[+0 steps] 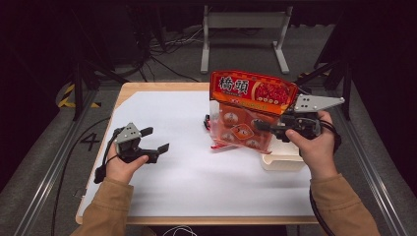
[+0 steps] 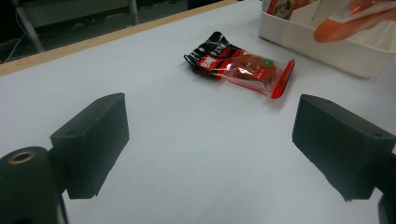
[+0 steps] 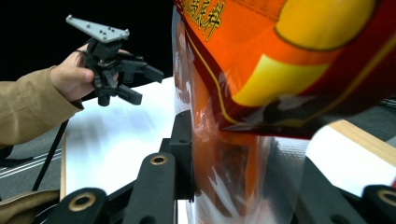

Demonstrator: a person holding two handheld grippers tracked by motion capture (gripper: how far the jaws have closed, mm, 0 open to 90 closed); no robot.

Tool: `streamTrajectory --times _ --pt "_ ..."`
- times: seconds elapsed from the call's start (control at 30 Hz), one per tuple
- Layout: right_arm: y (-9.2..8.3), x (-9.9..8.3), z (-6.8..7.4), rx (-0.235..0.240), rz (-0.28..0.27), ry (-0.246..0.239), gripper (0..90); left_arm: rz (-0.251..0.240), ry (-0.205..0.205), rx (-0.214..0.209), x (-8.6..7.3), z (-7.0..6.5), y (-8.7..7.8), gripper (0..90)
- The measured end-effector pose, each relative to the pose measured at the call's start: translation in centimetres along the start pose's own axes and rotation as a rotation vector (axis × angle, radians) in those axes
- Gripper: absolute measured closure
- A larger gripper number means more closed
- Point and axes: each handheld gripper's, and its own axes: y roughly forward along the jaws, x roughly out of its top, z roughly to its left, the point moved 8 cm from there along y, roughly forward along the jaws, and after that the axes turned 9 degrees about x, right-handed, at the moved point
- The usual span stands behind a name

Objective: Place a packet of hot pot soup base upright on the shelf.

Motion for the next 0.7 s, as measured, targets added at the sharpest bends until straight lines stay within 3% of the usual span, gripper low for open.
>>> streamTrajectory --times 0.7 --pt "-5.0 -0.5 -3.2 -0.154 -0.034 0.027 70.3 0.015 -0.006 0.018 -0.9 0.8 0.1 11.5"
